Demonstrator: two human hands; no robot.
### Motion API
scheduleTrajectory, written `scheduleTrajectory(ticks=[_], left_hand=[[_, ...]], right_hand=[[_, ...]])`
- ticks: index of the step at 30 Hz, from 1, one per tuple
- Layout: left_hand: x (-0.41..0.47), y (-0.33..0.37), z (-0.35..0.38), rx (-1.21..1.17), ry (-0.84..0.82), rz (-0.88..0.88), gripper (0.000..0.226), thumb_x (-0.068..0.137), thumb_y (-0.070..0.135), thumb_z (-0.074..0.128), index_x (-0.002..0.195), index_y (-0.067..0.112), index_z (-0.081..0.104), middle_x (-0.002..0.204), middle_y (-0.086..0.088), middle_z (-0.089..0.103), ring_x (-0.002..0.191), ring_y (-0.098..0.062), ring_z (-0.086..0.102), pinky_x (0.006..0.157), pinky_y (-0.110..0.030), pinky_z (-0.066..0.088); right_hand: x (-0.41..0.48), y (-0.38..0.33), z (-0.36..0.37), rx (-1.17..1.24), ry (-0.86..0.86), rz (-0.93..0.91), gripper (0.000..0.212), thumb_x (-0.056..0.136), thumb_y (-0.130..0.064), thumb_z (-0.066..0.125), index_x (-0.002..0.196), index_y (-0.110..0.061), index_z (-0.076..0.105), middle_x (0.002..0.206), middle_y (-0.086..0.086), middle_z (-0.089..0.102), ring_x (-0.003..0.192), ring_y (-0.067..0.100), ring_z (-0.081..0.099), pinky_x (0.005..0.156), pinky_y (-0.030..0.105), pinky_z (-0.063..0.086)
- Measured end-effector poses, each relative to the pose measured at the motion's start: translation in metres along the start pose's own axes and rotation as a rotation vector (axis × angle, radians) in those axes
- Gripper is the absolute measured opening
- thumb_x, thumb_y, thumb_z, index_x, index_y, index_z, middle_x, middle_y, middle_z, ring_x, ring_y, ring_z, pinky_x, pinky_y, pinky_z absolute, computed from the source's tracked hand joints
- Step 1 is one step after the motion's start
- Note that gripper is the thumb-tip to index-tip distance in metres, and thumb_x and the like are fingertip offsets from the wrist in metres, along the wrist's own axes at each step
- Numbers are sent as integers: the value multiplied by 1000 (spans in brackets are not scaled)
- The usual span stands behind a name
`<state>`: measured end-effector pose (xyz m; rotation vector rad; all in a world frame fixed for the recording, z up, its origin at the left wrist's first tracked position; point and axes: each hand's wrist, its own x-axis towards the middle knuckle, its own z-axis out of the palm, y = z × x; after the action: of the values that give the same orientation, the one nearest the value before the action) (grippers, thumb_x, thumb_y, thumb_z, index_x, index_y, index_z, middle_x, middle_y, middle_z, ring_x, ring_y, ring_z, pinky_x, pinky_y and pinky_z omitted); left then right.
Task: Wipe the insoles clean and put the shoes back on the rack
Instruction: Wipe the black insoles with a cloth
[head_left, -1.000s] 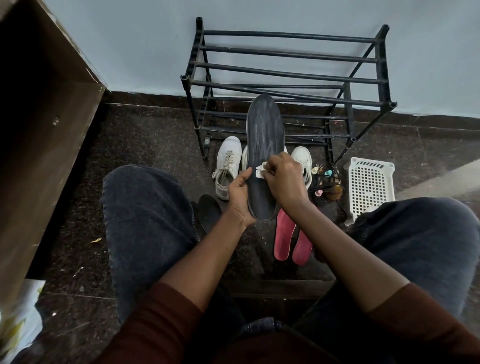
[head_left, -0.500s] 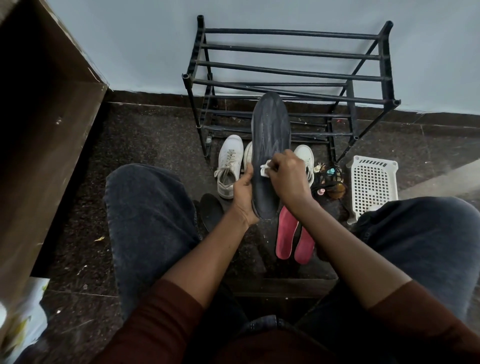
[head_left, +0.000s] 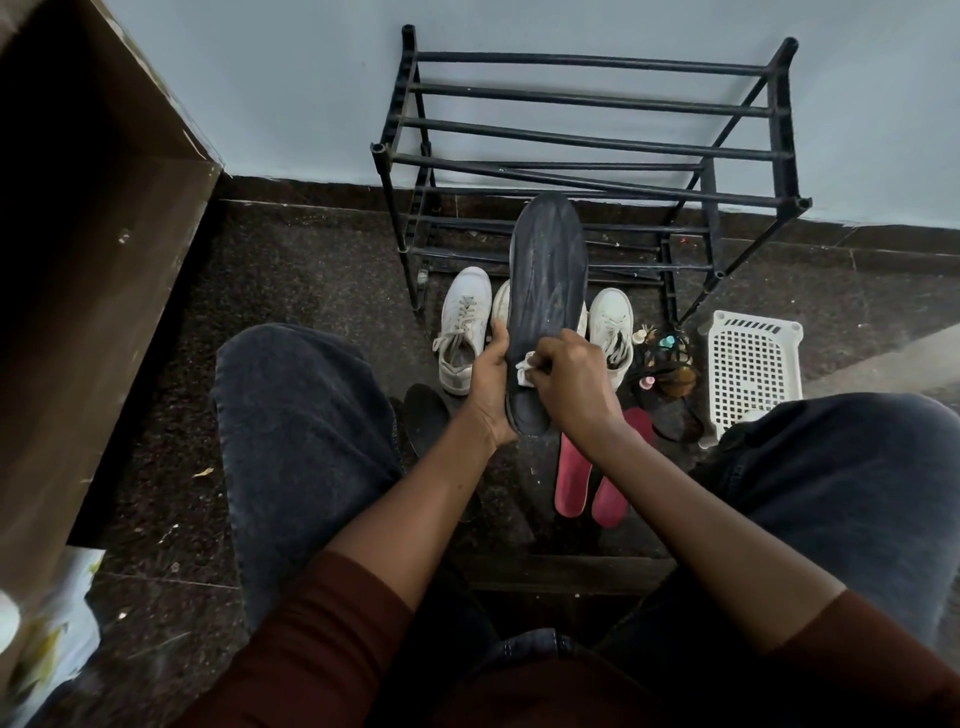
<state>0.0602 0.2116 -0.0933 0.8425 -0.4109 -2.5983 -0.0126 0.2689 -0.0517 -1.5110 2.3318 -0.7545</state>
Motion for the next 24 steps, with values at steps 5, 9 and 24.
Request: scheduleTrajectory(ticks=[5, 9, 24], left_hand=[[-2, -8, 3, -91, -53, 9, 64, 99, 48, 26, 99, 6, 74, 103, -13, 70, 99, -23, 68, 90, -36, 53], [0, -9, 3, -110, -85, 15, 65, 99, 49, 25, 103, 6, 73, 107, -13, 69, 102, -24, 67, 93, -37, 50], [-1, -4, 1, -82, -41, -8, 70, 99, 53, 22, 95, 8, 76, 101, -12, 72, 95, -23, 70, 83, -34, 57]], right_hand=[[27, 8, -4, -25, 65, 72, 6, 78, 6, 59, 79, 9, 64, 85, 22, 57, 74, 35, 56, 65, 36, 42], [28, 10, -4, -15, 87, 75, 4, 77, 5, 60, 77, 9, 63, 84, 22, 57, 74, 34, 55, 60, 31, 36], [6, 11, 1, 22, 50, 96, 1, 73, 5, 64, 73, 6, 64, 80, 22, 57, 71, 34, 56, 59, 26, 31]])
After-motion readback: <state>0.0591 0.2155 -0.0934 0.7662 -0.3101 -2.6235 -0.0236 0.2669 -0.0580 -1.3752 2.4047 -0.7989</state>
